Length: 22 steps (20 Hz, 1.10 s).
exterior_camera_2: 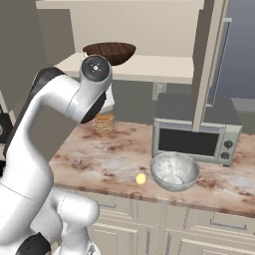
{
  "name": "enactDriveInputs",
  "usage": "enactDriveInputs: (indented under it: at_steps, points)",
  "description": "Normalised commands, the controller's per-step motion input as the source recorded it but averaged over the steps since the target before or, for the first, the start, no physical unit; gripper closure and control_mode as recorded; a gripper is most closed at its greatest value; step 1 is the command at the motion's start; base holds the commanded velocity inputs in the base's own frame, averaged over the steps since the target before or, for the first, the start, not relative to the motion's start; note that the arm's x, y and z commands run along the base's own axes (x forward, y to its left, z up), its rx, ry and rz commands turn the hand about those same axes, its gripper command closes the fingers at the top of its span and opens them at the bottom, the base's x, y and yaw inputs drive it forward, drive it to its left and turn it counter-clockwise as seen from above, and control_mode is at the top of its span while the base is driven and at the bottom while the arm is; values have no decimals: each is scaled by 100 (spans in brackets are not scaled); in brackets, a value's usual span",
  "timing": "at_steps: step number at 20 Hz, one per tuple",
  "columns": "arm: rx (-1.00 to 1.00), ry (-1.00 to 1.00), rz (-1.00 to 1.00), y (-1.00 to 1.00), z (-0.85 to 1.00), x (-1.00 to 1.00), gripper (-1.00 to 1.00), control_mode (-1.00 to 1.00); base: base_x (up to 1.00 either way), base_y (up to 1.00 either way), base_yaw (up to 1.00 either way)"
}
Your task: Pick both bowls and place them on the counter. Then place the sugar cube in one bowl and place the egg in the other bowl.
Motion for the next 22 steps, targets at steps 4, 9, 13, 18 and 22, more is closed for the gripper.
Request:
enactDriveInputs:
  at_steps: [4,9,13,18,22]
  points:
    - [-5,-8,10,13,28,41,-100,-100,0,0,0]
    - [-2,-7,4,6,20,49,-100,-100,0,0,0]
    - [-4,-5,1,9,27,50,-100,-100,0,0,0]
    - [-12,-3,0,8,36,38,-100,-100,0,0,0]
    - [-11,0,0,4,12,42,-100,-100,0,0,0]
